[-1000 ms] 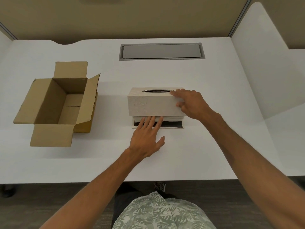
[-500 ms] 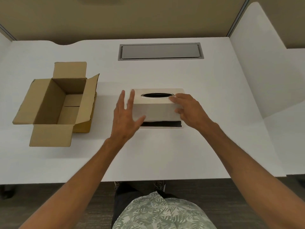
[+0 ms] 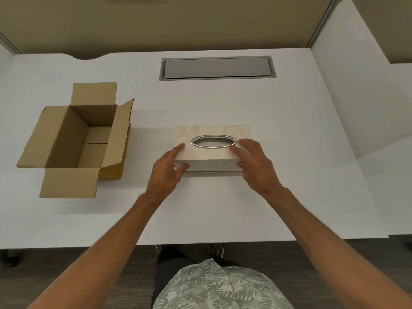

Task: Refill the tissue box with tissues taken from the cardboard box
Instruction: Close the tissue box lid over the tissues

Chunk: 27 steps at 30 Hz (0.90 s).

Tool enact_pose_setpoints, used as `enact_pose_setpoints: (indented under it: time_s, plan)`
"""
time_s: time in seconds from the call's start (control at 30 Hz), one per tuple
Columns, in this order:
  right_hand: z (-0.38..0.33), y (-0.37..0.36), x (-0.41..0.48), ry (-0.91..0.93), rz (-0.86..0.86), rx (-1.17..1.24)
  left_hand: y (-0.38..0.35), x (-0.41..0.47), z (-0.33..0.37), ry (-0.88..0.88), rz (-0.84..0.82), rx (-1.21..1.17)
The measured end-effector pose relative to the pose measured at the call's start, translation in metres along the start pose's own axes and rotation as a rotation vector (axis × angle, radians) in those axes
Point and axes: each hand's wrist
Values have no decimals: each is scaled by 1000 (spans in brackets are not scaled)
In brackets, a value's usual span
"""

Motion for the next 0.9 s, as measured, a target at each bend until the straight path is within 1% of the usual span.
enact_pose_setpoints:
  time_s: [0.2, 0.77, 0.9]
  plan:
    - [2, -10, -6, -7, -5, -64, -4, -3, 0, 15, -2, 20]
    - [9, -10, 8, -15, 7, -112, -6, 13, 3, 43, -25, 41]
    - [8, -5, 8, -13, -20, -123, -1, 12, 3, 73, -55, 26]
Point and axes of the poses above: each hand's wrist, its own x-axis towards the middle knuckle, its own y-axis out of the back of the hand, z = x × y, and after that the axes turned 4 degrees about -z, right-handed
